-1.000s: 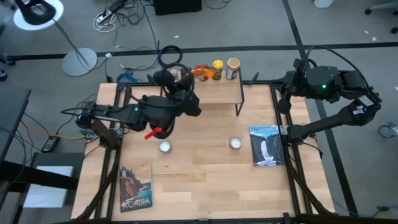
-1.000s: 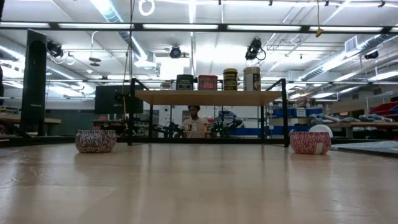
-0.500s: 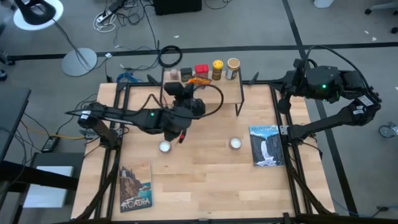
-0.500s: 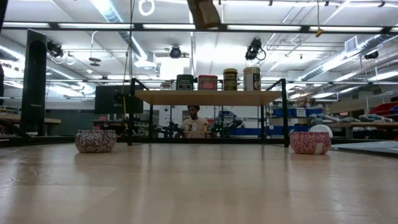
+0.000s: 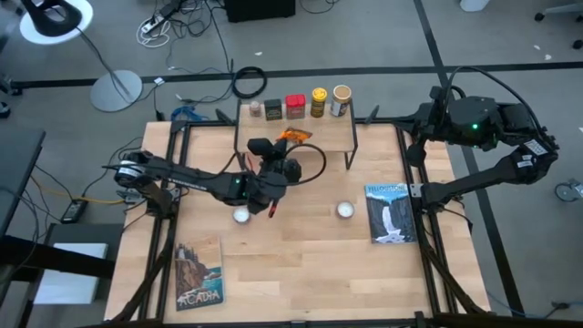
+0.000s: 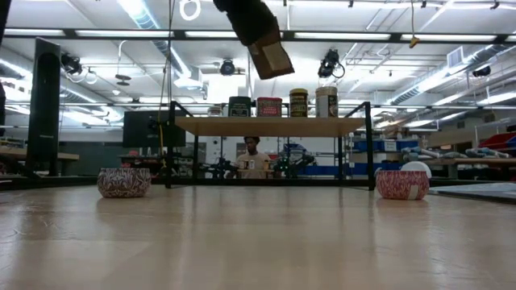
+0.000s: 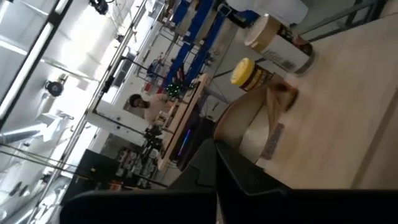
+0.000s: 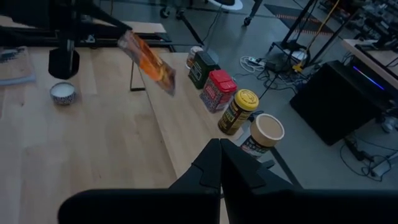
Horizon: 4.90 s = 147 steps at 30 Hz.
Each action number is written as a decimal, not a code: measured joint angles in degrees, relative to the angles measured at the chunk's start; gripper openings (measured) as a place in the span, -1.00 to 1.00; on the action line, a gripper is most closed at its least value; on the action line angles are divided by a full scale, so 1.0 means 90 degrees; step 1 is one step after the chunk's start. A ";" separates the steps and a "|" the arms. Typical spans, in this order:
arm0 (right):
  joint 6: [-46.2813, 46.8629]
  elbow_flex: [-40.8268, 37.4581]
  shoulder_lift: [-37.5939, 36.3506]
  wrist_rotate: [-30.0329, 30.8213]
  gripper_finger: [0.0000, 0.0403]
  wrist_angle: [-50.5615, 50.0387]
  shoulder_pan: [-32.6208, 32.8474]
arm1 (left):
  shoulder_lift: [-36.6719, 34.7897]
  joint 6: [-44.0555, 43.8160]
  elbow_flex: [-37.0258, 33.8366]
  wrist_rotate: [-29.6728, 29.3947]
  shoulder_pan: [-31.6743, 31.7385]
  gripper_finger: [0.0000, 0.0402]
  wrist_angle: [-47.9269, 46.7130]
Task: Shelf spices
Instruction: Put the orange seasoning pack on the shelf
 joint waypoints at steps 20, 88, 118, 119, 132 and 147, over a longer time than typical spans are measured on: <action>0.0039 -0.0002 0.0000 0.0034 -0.98 0.0313 0.0000 | 0.0625 0.0035 -0.0931 0.0579 0.0534 -1.00 0.0974; 0.0216 -0.0002 0.0002 0.0027 -0.99 0.0330 0.0000 | 0.1132 -0.1665 -0.0870 0.2011 0.0973 -0.80 0.0134; 0.0211 -0.0002 0.0014 0.0024 -0.97 0.0330 -0.0001 | 0.1132 -0.1775 -0.0330 0.0476 0.0415 0.01 0.0018; 0.0211 -0.0002 0.0035 0.0010 -0.96 0.0330 -0.0001 | 0.1128 -0.1729 -0.0274 0.0165 0.0392 0.01 0.0019; 0.0193 -0.0002 0.0291 -0.0442 -0.96 0.0330 0.0000 | -0.0667 -0.3783 -0.0217 0.2452 0.0684 -0.31 -0.1902; 0.0182 -0.0002 0.0352 -0.0447 -0.97 0.0585 -0.0002 | -0.1607 -0.5850 -0.0217 0.7925 0.2570 -0.60 -0.2972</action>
